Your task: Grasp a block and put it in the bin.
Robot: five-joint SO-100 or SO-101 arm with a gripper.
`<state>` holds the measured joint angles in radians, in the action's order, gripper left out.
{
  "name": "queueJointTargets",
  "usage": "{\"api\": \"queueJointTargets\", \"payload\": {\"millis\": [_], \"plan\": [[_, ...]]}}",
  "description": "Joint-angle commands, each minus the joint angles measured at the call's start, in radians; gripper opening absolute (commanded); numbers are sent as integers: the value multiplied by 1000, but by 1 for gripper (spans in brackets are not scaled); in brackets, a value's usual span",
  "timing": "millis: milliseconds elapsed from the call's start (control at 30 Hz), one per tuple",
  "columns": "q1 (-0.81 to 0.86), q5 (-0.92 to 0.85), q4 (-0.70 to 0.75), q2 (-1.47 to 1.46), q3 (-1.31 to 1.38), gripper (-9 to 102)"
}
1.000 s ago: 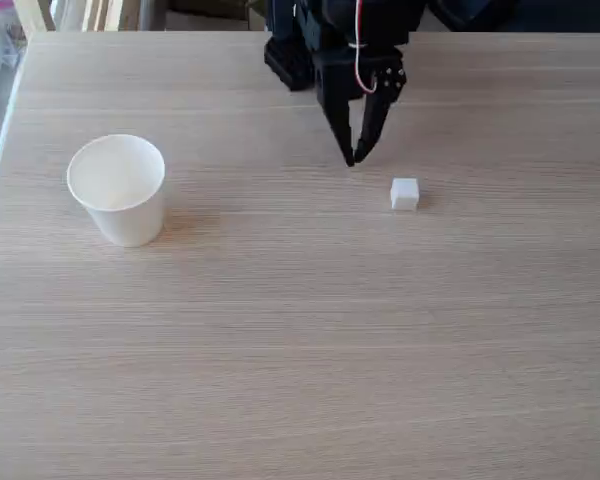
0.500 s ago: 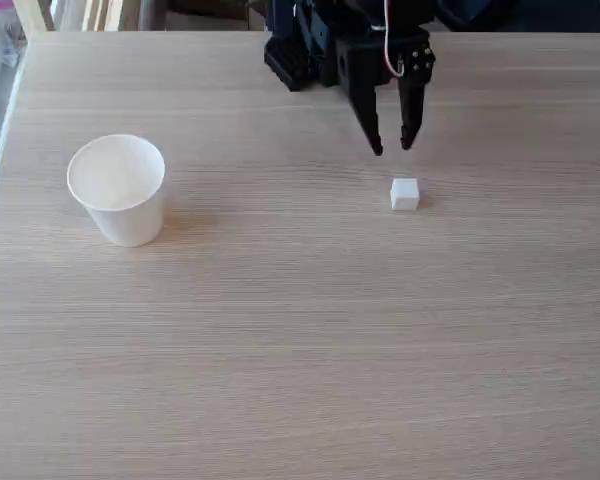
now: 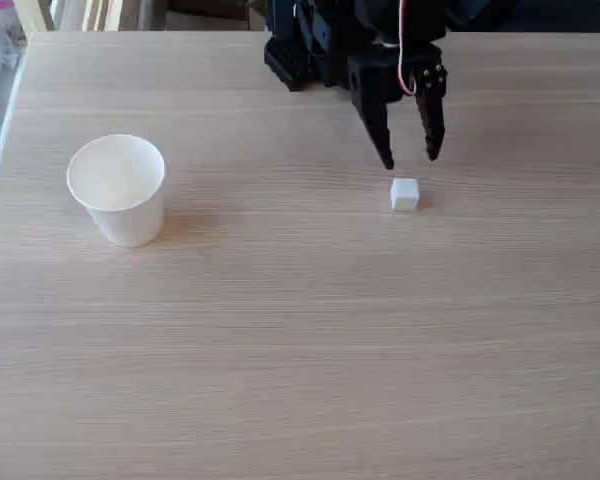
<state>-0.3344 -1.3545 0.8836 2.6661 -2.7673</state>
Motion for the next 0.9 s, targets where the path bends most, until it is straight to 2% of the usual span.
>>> {"api": "queueJointTargets", "payload": {"millis": [0,400,667,867], "plan": [[-6,12,-58,-31,18,30],[-9,84,-160,-144,9,30],[-5,94,-301,-212,-38,30],[26,69,-290,-209,-20,30]]}}
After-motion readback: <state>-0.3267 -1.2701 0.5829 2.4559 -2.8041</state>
